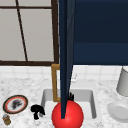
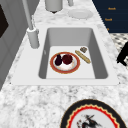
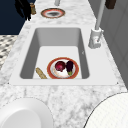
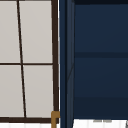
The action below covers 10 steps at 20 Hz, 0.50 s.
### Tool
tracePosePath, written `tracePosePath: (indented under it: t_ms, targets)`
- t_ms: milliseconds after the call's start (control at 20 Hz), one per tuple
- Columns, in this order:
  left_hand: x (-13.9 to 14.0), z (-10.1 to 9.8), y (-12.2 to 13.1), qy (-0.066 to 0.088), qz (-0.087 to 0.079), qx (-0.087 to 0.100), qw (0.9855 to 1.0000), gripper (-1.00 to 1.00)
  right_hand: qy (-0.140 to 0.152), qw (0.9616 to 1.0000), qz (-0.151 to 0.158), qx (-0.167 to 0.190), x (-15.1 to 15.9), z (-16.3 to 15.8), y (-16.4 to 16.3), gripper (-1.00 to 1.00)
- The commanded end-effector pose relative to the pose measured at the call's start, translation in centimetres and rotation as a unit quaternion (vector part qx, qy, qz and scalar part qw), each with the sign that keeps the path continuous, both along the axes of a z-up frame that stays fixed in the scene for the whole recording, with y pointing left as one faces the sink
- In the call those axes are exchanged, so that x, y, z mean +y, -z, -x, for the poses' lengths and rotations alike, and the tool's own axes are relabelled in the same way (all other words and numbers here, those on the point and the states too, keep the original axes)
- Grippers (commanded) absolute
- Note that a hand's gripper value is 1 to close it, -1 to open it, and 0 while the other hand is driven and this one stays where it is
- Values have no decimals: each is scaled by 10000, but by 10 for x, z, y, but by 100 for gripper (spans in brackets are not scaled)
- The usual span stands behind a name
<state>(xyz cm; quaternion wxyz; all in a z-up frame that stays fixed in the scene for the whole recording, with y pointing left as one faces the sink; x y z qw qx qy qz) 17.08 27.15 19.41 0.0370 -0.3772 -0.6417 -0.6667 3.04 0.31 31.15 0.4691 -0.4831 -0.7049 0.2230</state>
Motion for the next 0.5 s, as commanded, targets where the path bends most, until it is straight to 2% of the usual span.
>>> tracePosePath:
  t_ms: [0,100,150,250,350,450]
  targets:
    - [0,0,0,0,0,0,10000,0,-39,9971,536,543,-10,-2,2,-100]
    - [0,0,0,0,0,0,10000,0,-306,9978,251,534,-25,-1,11,-100]
    - [0,0,0,0,0,0,10000,0,-437,9975,243,491,-27,-1,8,-100]
    - [0,0,0,0,0,0,10000,0,-574,9961,348,567,-34,-1,8,-100]
    - [0,0,0,0,0,0,10000,0,-593,9940,602,693,-41,-1,8,-100]
    - [0,0,0,0,0,0,10000,0,-574,9901,863,949,-47,-2,9,-100]
